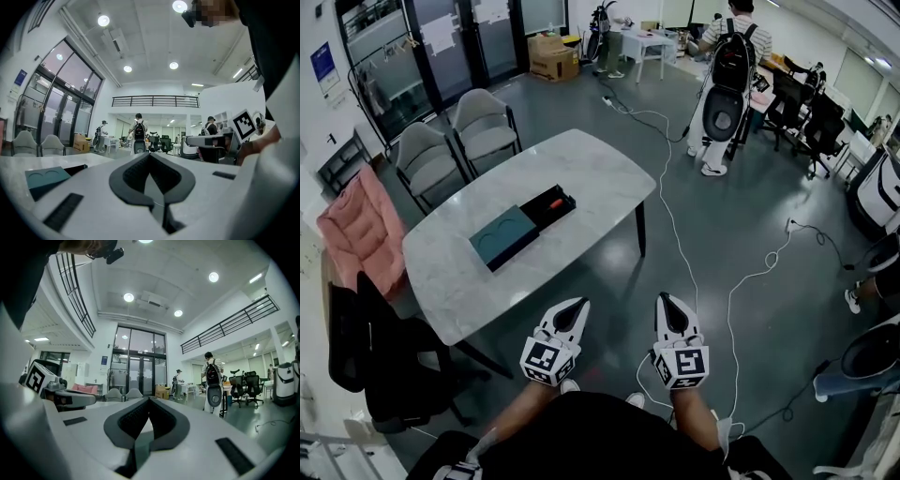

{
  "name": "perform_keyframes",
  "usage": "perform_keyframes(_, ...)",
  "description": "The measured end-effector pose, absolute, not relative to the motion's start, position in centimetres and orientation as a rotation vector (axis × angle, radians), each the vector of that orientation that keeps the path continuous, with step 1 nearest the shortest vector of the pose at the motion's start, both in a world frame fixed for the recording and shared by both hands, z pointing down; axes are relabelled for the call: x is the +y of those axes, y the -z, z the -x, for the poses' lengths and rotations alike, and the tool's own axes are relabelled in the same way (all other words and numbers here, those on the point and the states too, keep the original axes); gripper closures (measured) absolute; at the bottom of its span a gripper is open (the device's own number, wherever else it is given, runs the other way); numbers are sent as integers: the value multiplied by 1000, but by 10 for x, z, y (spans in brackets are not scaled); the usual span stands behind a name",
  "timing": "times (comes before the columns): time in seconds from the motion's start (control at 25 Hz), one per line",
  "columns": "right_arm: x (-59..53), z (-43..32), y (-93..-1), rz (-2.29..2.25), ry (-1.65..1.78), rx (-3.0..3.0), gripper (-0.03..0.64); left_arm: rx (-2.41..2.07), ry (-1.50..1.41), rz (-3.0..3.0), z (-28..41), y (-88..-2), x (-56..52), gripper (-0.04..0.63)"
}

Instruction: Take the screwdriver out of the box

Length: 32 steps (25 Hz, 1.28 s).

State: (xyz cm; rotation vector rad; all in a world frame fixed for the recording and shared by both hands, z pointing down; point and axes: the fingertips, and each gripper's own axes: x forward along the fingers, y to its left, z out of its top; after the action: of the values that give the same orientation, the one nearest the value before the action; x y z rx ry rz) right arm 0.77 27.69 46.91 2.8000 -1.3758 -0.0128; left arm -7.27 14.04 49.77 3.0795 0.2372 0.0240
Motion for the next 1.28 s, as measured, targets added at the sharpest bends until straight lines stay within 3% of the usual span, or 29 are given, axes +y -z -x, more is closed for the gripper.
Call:
perform_keyframes(0.88,164,37,-489,-2713,-1,-1426,594,120,-54,-3101,152,-518,22,589)
perform_keyframes(1.28,146,2,-493,-2667,11,-1520,594,34,-18,-3100,105,-504,20,589)
